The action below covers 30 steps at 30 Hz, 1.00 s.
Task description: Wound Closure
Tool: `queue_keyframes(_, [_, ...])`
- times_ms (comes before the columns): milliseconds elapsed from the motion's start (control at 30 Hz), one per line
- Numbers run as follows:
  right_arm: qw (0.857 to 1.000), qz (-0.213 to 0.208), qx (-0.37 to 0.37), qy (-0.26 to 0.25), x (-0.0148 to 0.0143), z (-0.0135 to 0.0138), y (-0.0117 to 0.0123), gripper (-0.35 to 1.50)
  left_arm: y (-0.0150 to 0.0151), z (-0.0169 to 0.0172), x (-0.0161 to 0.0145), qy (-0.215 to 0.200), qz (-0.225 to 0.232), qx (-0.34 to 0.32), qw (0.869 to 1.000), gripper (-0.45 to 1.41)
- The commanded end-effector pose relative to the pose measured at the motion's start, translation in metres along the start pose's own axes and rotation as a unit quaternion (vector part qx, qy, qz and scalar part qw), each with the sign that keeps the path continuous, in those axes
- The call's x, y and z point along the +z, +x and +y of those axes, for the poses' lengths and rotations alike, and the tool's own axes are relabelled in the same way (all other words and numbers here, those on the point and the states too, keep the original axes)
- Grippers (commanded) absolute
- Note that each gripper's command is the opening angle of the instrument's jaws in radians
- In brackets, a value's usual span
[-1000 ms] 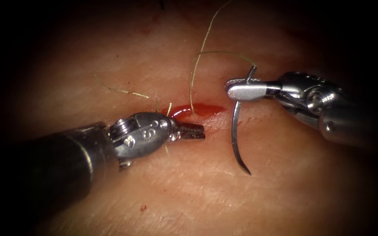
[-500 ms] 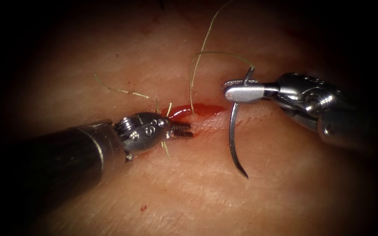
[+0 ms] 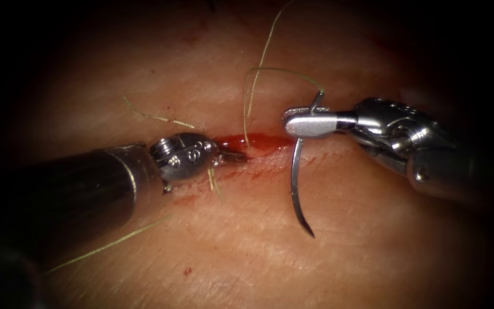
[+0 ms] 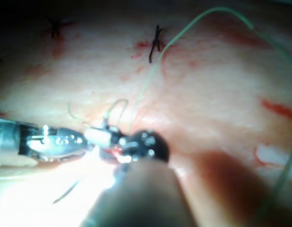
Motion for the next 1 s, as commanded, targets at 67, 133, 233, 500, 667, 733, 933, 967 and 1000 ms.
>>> queue_keyframes(67, [1.0, 0.0, -0.004, 0.002, 0.0006, 0.0005, 0.0, -0.35, -0.0004, -0.0003, 0.0012, 0.004, -0.006, 0.002, 1.0, -0.16])
queue_keyframes(133, [1.0, 0.0, -0.004, 0.002, 0.0005, 0.0005, 0.0, -0.35, -0.0008, -0.0004, 0.0015, 0.003, -0.01, 0.004, 1.0, -0.15])
queue_keyframes(233, [1.0, 0.0, -0.007, 0.002, 0.0005, 0.0005, 0.0, -0.35, -0.0012, -0.0008, 0.0017, 0.004, -0.018, 0.006, 1.0, -0.15])
queue_keyframes(500, [1.0, 0.0, -0.013, 0.001, 0.0005, 0.0005, 0.0, -0.35, -0.0009, -0.0012, 0.0019, -0.023, -0.058, 0.009, 0.998, -0.28])
queue_keyframes(667, [1.0, -0.001, -0.013, 0.003, 0.0006, 0.0005, 0.0, -0.35, -0.0004, -0.0004, 0.0025, -0.077, -0.085, 0.01, 0.993, -0.33])
queue_keyframes(733, [1.0, -0.001, -0.013, 0.003, 0.0005, 0.0005, 0.0, -0.35, -0.0003, -0.0002, 0.0027, -0.089, -0.086, 0.012, 0.992, -0.3])
queue_keyframes(933, [1.0, -0.002, -0.016, 0.004, 0.0004, 0.0005, 0.0, -0.35, -0.0001, 0.0014, 0.0031, -0.18, -0.108, -0.01, 0.978, 0.04])
queue_keyframes(967, [1.0, -0.002, -0.016, 0.005, 0.0004, 0.0005, 0.0, -0.35, -0.0002, 0.0014, 0.0032, -0.19, -0.108, -0.011, 0.976, 0.07])
queue_keyframes(1000, [1.0, -0.002, -0.016, 0.005, 0.0003, 0.0005, 0.0, -0.35, -0.0002, 0.0014, 0.0033, -0.197, -0.109, -0.012, 0.974, 0.07])
